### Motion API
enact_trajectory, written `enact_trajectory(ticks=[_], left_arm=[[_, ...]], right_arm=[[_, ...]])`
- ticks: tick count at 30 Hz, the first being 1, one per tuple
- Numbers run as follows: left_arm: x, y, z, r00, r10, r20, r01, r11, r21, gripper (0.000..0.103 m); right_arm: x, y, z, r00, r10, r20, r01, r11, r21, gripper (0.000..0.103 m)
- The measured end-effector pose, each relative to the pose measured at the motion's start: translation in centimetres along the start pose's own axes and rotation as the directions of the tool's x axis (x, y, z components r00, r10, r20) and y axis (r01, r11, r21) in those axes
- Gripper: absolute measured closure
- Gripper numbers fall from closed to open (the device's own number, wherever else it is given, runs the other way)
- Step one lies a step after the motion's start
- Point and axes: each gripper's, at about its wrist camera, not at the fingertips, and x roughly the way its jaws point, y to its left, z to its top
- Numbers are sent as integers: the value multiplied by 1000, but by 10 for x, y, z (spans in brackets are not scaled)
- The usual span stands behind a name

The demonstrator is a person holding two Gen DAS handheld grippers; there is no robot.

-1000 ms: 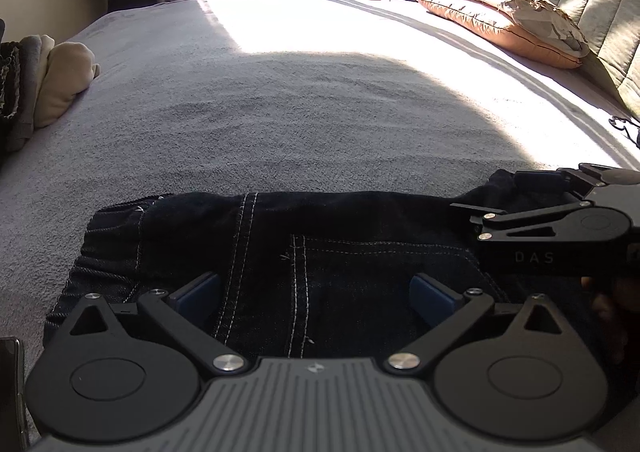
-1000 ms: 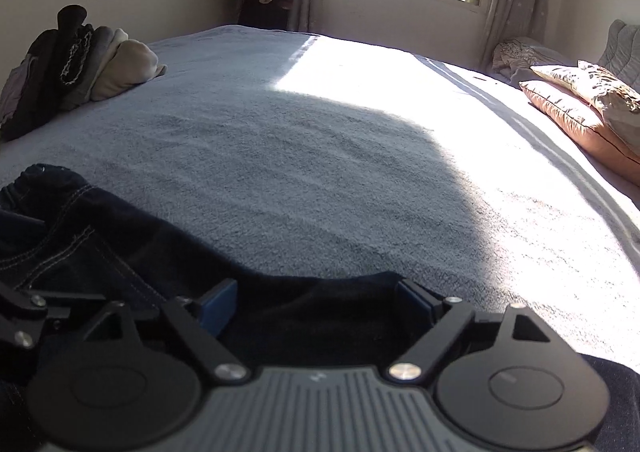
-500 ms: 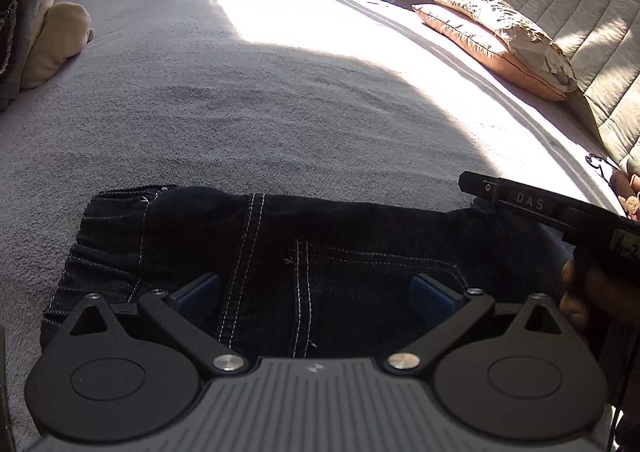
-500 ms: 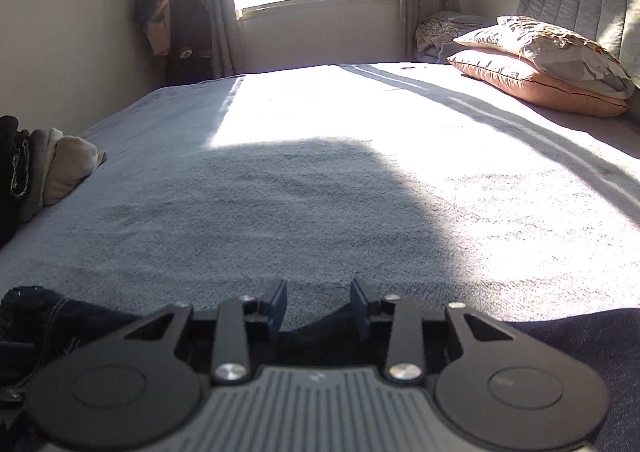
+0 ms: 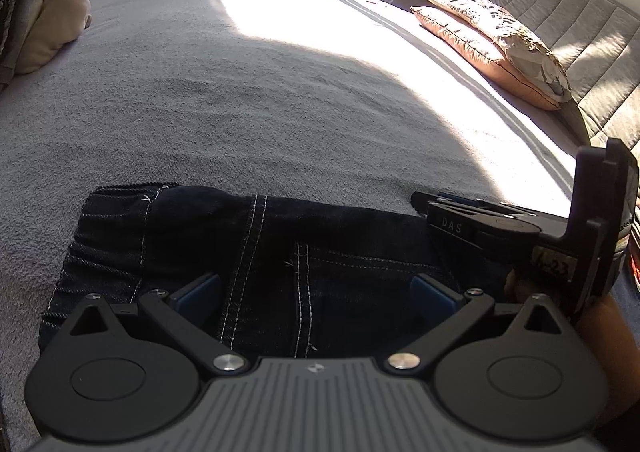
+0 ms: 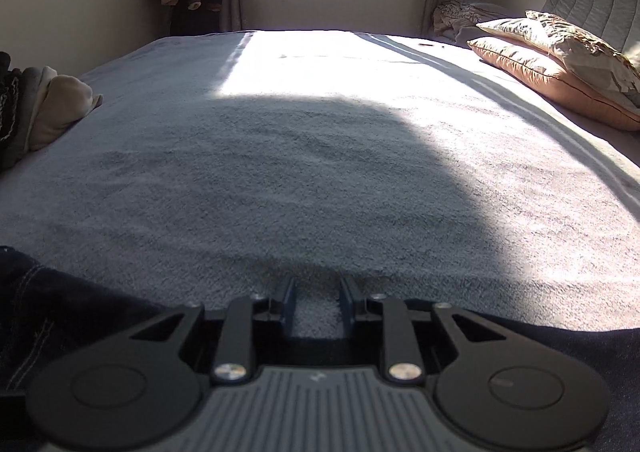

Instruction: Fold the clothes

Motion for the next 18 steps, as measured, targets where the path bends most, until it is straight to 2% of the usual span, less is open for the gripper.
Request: enact_trajectory(ticks=[4, 10, 18], left_arm=[[0, 3, 1, 1000, -12, -3, 12, 1000, -11, 0], [0, 5, 3, 1000, -20, -8, 20, 1000, -20, 0], [1, 0, 2, 1000, 3, -7, -3, 1000, -16, 0]], right_arm=[[-15, -6, -3, 1000, 7, 6, -8, 998, 67, 78], [-45, 4, -17, 999, 5, 33, -5, 1000, -15, 75], [-63, -7, -30, 997, 54, 62, -54, 999, 4, 69]])
